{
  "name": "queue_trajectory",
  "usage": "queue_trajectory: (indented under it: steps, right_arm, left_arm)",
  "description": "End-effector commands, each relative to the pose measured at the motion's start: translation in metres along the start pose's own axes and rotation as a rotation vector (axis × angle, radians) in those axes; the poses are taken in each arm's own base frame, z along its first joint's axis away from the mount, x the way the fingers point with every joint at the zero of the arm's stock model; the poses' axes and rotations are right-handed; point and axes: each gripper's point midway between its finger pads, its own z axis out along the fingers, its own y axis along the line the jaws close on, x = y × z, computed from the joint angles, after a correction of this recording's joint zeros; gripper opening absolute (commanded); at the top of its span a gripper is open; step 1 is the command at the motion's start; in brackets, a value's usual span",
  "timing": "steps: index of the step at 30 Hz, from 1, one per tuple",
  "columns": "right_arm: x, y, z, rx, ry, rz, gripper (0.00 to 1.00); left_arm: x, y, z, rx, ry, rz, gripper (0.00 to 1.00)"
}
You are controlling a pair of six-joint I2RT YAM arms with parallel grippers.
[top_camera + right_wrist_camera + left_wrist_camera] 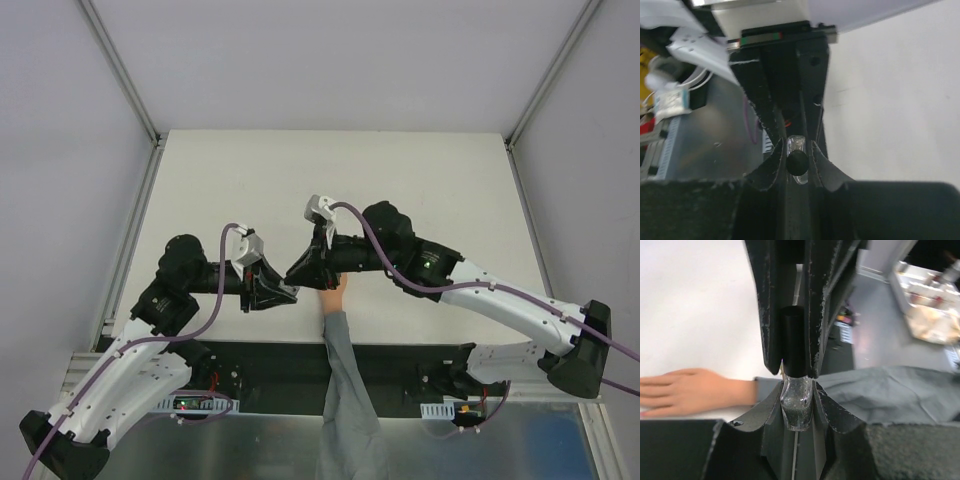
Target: Paint the nails
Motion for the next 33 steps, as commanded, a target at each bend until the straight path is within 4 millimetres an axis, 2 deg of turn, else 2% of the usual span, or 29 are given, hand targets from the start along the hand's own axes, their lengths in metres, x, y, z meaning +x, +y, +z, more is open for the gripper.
queue_trajectory:
  steps: [1,2,5,7,9,10,11,12,13,14,15,16,17,18,19,20,21,22,24,26,30,33]
  right_arm:
    - [0.003,0.068,-0.015,-0.474,0.015,-0.163,0.00]
    - [0.012,0.064,-0.013,-0.467,0.024,-0.149,0.00]
    - [0.009,0.056,-0.011,-0.406,-0.001,-0.148,0.00]
    - [0.000,0.048,-0.009,-0.339,-0.027,-0.136,0.00]
    - [-0.014,0.042,-0.010,-0.261,-0.051,-0.083,0.01]
    - [-0.023,0.028,-0.007,-0.162,-0.069,-0.054,0.12]
    - [-0.018,0.019,-0.008,-0.088,-0.026,-0.003,0.22]
    - [-0.033,0.014,-0.011,-0.011,-0.045,0.033,0.30]
    - [-0.039,-0.005,-0.012,0.148,-0.066,0.065,0.42]
    - [-0.031,-0.015,-0.017,0.247,-0.029,0.106,0.47]
    - [-0.034,-0.015,-0.019,0.314,-0.047,0.151,0.52]
    - [-0.048,-0.032,-0.028,0.455,-0.111,0.181,0.57]
    - [-0.045,-0.038,-0.034,0.516,-0.108,0.218,0.59]
    - [-0.047,-0.039,-0.035,0.550,-0.119,0.251,0.62]
    - [-0.057,-0.041,-0.040,0.596,-0.159,0.287,0.69]
    - [-0.055,-0.041,-0.039,0.621,-0.144,0.290,0.73]
    - [-0.055,-0.035,-0.036,0.626,-0.145,0.293,0.73]
    - [-0.059,-0.040,-0.039,0.680,-0.167,0.291,0.74]
    - [-0.064,-0.037,-0.034,0.717,-0.175,0.300,0.73]
    - [-0.074,-0.039,-0.033,0.755,-0.193,0.311,0.69]
    - [-0.070,-0.042,-0.003,0.778,-0.158,0.298,0.61]
    - [-0.073,-0.042,0.011,0.777,-0.154,0.292,0.51]
  left_arm:
    - [-0.023,-0.068,-0.014,0.373,-0.013,0.138,0.00]
    - [-0.023,-0.069,-0.015,0.375,-0.013,0.138,0.00]
    - [-0.024,-0.062,-0.012,0.330,-0.029,0.142,0.00]
    - [-0.025,-0.057,-0.011,0.296,-0.041,0.146,0.00]
    - [-0.028,-0.040,-0.006,0.191,-0.064,0.140,0.00]
    - [-0.030,-0.032,-0.005,0.140,-0.076,0.141,0.00]
    - [-0.030,-0.020,-0.004,0.065,-0.076,0.123,0.00]
    - [-0.033,0.000,-0.004,-0.050,-0.093,0.118,0.00]
    - [-0.034,0.012,-0.005,-0.116,-0.096,0.110,0.00]
    - [-0.034,0.022,-0.007,-0.178,-0.092,0.102,0.00]
    - [-0.036,0.038,-0.010,-0.273,-0.104,0.095,0.00]
    - [-0.037,0.043,-0.013,-0.305,-0.109,0.101,0.00]
    - [-0.037,0.047,-0.015,-0.332,-0.112,0.104,0.00]
    - [-0.038,0.052,-0.017,-0.368,-0.120,0.101,0.00]
    - [-0.040,0.055,-0.020,-0.399,-0.132,0.106,0.00]
    - [-0.041,0.057,-0.022,-0.411,-0.137,0.112,0.00]
    - [-0.042,0.058,-0.023,-0.422,-0.142,0.115,0.00]
    - [-0.045,0.058,-0.026,-0.441,-0.158,0.123,0.00]
    - [-0.045,0.061,-0.029,-0.467,-0.166,0.121,0.00]
    - [-0.045,0.065,-0.032,-0.500,-0.178,0.124,0.00]
    - [-0.049,0.064,-0.034,-0.504,-0.185,0.129,0.00]
    - [-0.047,0.066,-0.036,-0.523,-0.195,0.122,0.00]
